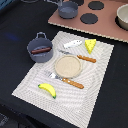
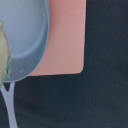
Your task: Interact with the objects in diverse but meaningful ways.
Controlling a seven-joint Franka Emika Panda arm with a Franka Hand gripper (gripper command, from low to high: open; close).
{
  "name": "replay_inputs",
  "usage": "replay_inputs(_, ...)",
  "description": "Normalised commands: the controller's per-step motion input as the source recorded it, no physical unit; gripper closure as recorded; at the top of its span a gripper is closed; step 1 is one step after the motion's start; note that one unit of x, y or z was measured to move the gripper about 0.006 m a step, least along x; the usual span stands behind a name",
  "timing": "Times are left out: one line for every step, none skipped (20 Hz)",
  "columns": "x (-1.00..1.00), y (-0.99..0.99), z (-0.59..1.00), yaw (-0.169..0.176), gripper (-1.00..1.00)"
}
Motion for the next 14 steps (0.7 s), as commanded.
replay_inputs(-0.13, 0.25, -0.24, -0.040, -1.00)
replay_inputs(-0.12, 0.20, -0.24, -0.029, -1.00)
replay_inputs(-0.13, 0.12, -0.27, -0.025, -1.00)
replay_inputs(-0.17, 0.02, -0.26, -0.036, -1.00)
replay_inputs(-0.19, 0.01, -0.28, -0.041, -1.00)
replay_inputs(-0.15, 0.06, -0.29, -0.036, -1.00)
replay_inputs(-0.12, 0.06, -0.29, -0.032, -1.00)
replay_inputs(-0.14, 0.05, -0.29, -0.031, -1.00)
replay_inputs(-0.14, 0.06, -0.29, -0.028, -1.00)
replay_inputs(-0.12, 0.06, -0.31, -0.024, -1.00)
replay_inputs(-0.14, 0.05, -0.35, -0.023, -1.00)
replay_inputs(-0.18, 0.02, -0.36, -0.018, -1.00)
replay_inputs(-0.19, 0.03, -0.36, -0.015, -1.00)
replay_inputs(-0.18, 0.05, -0.37, -0.016, -1.00)
